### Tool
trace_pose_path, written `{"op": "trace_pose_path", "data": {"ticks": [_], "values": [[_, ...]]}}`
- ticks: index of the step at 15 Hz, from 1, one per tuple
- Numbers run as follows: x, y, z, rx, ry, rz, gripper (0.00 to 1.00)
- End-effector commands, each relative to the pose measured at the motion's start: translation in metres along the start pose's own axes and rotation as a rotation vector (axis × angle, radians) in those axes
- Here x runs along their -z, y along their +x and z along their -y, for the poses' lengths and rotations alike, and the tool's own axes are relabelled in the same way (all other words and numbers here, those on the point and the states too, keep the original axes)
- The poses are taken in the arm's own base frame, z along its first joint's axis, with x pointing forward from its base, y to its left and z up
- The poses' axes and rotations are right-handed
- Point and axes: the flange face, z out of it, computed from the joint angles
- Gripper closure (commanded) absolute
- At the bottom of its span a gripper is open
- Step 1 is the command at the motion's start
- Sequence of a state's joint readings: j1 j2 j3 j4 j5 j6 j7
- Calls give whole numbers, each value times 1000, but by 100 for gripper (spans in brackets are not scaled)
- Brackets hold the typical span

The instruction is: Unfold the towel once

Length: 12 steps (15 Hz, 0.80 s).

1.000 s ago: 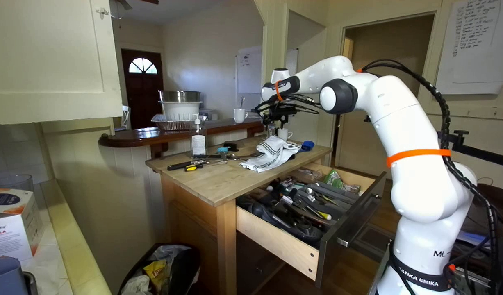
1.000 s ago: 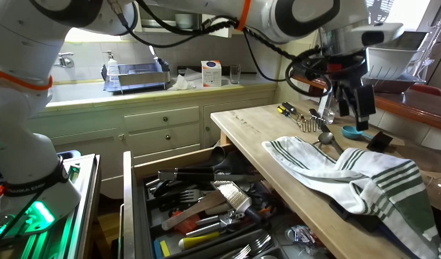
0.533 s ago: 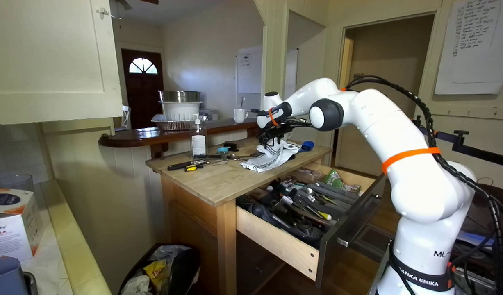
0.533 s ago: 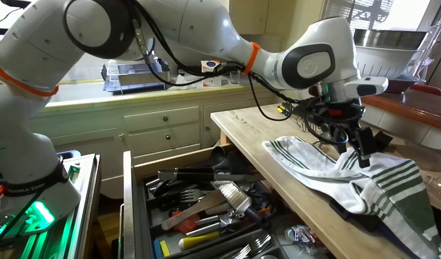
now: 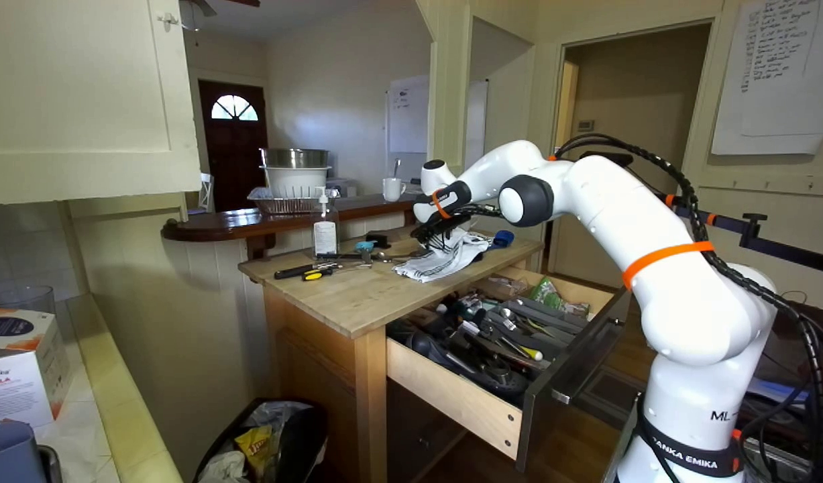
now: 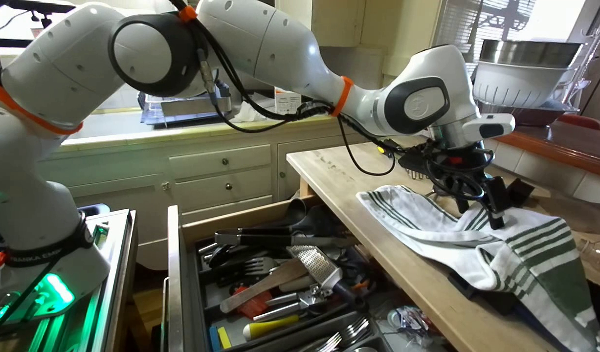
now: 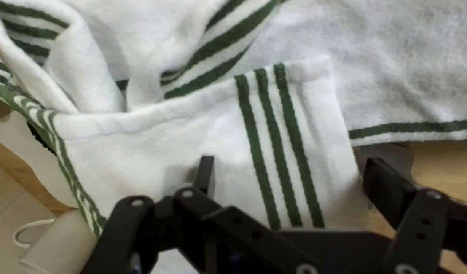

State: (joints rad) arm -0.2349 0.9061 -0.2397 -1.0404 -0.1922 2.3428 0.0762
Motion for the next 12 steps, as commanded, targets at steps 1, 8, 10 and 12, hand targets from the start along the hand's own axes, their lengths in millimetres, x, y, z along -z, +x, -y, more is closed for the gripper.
{"op": "trace_pose_path", "data": {"ticks": [1, 8, 10, 12], "values": [[-8, 5, -3, 36, -37, -14, 0], [-1, 11, -15, 21, -37, -33, 59], [1, 13, -20, 7, -34, -37, 73], [4, 15, -24, -12, -25, -40, 88]]}}
